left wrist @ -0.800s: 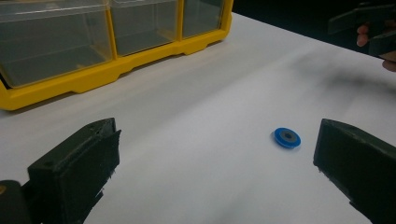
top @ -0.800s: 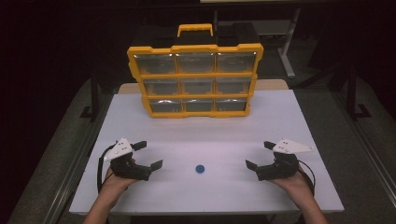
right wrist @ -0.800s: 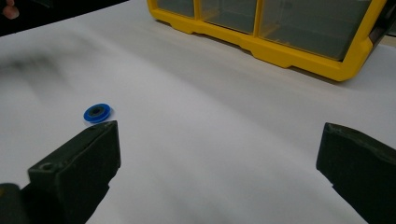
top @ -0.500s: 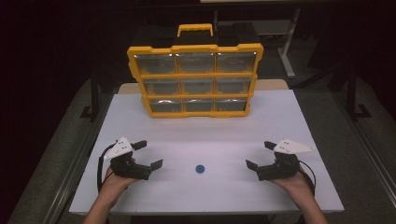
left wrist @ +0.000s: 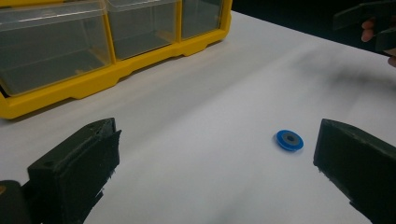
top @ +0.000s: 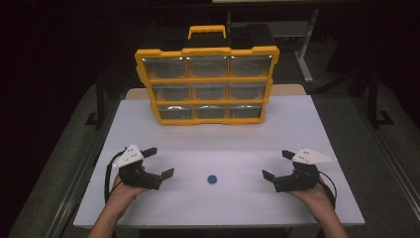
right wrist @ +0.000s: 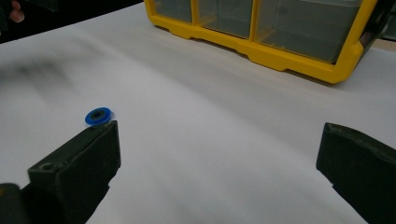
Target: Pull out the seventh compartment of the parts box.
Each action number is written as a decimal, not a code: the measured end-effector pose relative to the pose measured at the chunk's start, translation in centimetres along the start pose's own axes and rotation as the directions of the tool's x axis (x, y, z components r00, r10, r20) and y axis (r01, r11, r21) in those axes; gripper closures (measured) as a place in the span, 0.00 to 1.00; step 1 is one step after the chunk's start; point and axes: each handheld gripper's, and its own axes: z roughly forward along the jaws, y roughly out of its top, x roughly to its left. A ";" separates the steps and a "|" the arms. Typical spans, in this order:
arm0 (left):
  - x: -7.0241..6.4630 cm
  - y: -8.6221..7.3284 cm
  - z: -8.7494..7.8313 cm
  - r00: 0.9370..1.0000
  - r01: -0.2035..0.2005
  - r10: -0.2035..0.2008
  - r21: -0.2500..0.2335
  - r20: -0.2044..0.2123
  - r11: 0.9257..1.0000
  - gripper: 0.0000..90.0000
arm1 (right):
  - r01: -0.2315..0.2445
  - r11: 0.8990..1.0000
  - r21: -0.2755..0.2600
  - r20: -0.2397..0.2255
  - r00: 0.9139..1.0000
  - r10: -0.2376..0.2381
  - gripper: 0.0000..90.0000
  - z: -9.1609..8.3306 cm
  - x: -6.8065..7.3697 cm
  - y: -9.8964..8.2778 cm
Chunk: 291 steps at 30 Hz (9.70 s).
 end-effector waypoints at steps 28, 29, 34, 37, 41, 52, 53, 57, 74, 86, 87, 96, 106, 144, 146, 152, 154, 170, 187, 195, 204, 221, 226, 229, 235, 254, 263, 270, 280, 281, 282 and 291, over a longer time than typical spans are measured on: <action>0.0 0.9 1.7 1.000 -0.029 0.029 -0.023 0.011 0.999 0.00 | -0.014 1.000 -0.017 -0.001 1.000 0.014 0.00 -0.2 -0.3 0.0; 0.0 0.9 1.8 1.000 -0.029 0.029 -0.022 0.010 0.999 0.00 | -0.013 1.000 -0.016 -0.002 1.000 0.013 0.00 -0.2 -0.3 0.0; -0.1 1.0 2.0 0.999 -0.033 0.034 -0.020 0.009 0.999 0.00 | -0.010 1.000 -0.020 -0.007 1.000 0.010 0.00 -0.1 -0.2 0.0; -0.1 1.1 2.2 0.999 -0.033 0.033 -0.022 0.012 0.999 0.00 | -0.016 1.000 -0.019 -0.006 1.000 0.016 0.00 -0.1 -0.3 -0.1; -0.1 1.4 2.4 0.999 -0.037 0.037 -0.019 0.024 0.999 0.00 | -0.014 1.000 -0.023 -0.001 1.000 0.014 0.00 -0.1 -0.4 -0.1; 0.2 1.9 3.4 0.998 -0.053 0.054 -0.025 0.034 0.998 0.00 | -0.011 1.000 0.009 -0.005 1.000 0.011 0.00 0.0 -0.5 0.0; 0.2 1.9 3.4 0.998 -0.052 0.053 -0.027 0.036 0.998 0.00 | -0.009 1.000 0.013 -0.004 1.000 0.009 0.00 0.0 -0.5 -0.1; 0.5 1.9 3.8 0.998 -0.049 0.050 -0.030 0.041 0.998 0.00 | -0.009 1.000 0.017 -0.004 1.000 0.009 0.00 0.0 -0.5 -0.1; 0.8 2.3 4.6 0.997 -0.044 0.045 -0.022 0.060 0.999 0.00 | -0.003 1.000 0.031 -0.008 1.000 0.003 0.00 0.2 -0.4 -0.1; 0.3 2.6 5.6 0.996 -0.059 0.060 -0.010 0.071 0.998 0.00 | 0.001 1.000 0.027 -0.009 1.000 0.000 0.00 0.2 -0.3 -0.2; 0.3 2.7 5.7 0.995 -0.062 0.062 -0.012 0.072 0.998 0.00 | 0.002 1.000 0.027 -0.009 1.000 -0.001 0.00 0.2 -0.3 -0.2; 0.2 2.7 6.2 0.995 -0.069 0.070 -0.012 0.071 0.998 0.00 | 0.003 1.000 0.027 -0.011 1.000 -0.003 0.00 0.2 -0.3 -0.2; 0.1 2.8 6.7 0.995 -0.071 0.072 -0.029 0.066 0.997 0.00 | 0.006 1.000 0.026 -0.014 1.000 -0.005 0.00 0.2 -0.3 -0.2; -0.3 3.3 9.6 0.993 -0.063 0.066 -0.030 0.096 0.998 0.00 | -0.002 1.000 0.029 -0.023 1.000 0.003 0.00 0.3 -0.1 -0.2; -0.3 3.3 9.8 0.993 -0.061 0.064 -0.033 0.096 0.998 0.00 | -0.002 1.000 0.029 -0.023 1.000 0.003 0.00 0.3 -0.1 -0.2; -0.3 3.4 10.4 0.993 -0.057 0.062 -0.050 0.097 0.997 0.00 | 0.001 1.000 0.029 -0.023 1.000 0.000 0.00 0.4 -0.1 -0.2; -0.4 3.5 10.6 0.993 -0.056 0.061 -0.056 0.097 0.997 0.00 | 0.002 1.000 0.029 -0.023 1.000 -0.001 0.00 0.4 -0.1 -0.2; -0.8 3.6 11.8 0.991 -0.061 0.069 -0.075 0.116 0.995 0.00 | 0.001 1.000 0.025 -0.026 1.000 -0.001 0.00 0.4 -0.2 -0.3; -1.1 3.4 12.3 0.988 -0.103 0.110 -0.062 0.108 0.993 0.00 | 0.002 1.000 0.030 -0.038 0.999 -0.001 0.00 0.6 -0.1 -0.4; -1.3 3.3 12.5 0.986 -0.133 0.137 -0.055 0.094 0.990 0.00 | 0.002 1.000 0.029 -0.039 0.999 -0.001 0.00 0.6 -0.1 -0.5; -1.4 3.4 12.4 0.983 -0.164 0.168 -0.055 0.072 0.985 0.00 | 0.003 1.000 0.030 -0.040 0.999 -0.002 0.00 0.6 -0.1 -0.5; -1.6 3.4 12.4 0.970 -0.236 0.238 -0.046 0.042 0.971 0.00 | 0.006 1.000 0.027 -0.038 0.999 -0.005 0.00 0.6 -0.1 -0.5; -1.8 3.4 12.4 0.967 -0.251 0.252 -0.042 0.039 0.967 0.00 | 0.009 1.000 0.027 -0.038 0.999 -0.008 0.00 0.6 -0.1 -0.4; -1.8 3.4 12.4 0.965 -0.259 0.260 -0.041 0.037 0.965 0.00 | 0.010 1.000 0.029 -0.037 0.999 -0.009 0.00 0.6 -0.1 -0.5; -1.9 3.4 12.4 0.961 -0.275 0.276 -0.037 0.027 0.961 0.00 | 0.009 1.000 0.029 -0.036 0.999 -0.008 0.00 0.5 -0.1 -0.4; -2.2 3.4 12.4 0.942 -0.334 0.334 -0.030 0.014 0.942 0.00 | 0.009 0.999 0.031 -0.036 0.999 -0.008 0.00 0.6 -0.1 -0.4; -2.3 3.4 12.5 0.933 -0.360 0.360 -0.022 0.004 0.933 0.00 | 0.010 1.000 0.025 -0.036 0.999 -0.009 0.00 0.4 -0.1 -0.5; -2.3 3.3 12.5 0.926 -0.378 0.378 -0.018 -0.005 0.926 0.00 | 0.011 1.000 0.025 -0.036 0.999 -0.010 0.00 0.4 -0.1 -0.5; -2.5 3.3 12.5 0.918 -0.397 0.397 -0.021 -0.013 0.917 0.00 | 0.014 1.000 0.022 -0.034 0.999 -0.013 0.00 0.4 -0.1 -0.5; -2.5 3.3 12.5 0.915 -0.402 0.402 -0.019 -0.014 0.915 0.00 | 0.014 1.000 0.023 -0.034 0.999 -0.013 0.00 0.4 -0.1 -0.5; -2.5 3.3 12.6 0.916 -0.402 0.402 -0.020 -0.014 0.915 0.00 | 0.015 1.000 0.024 -0.034 0.999 -0.015 0.00 0.4 -0.1 -0.5; -2.6 3.2 12.6 0.903 -0.430 0.429 -0.010 -0.024 0.903 0.00 | 0.016 1.000 0.023 -0.034 0.999 -0.015 0.00 0.3 -0.1 -0.5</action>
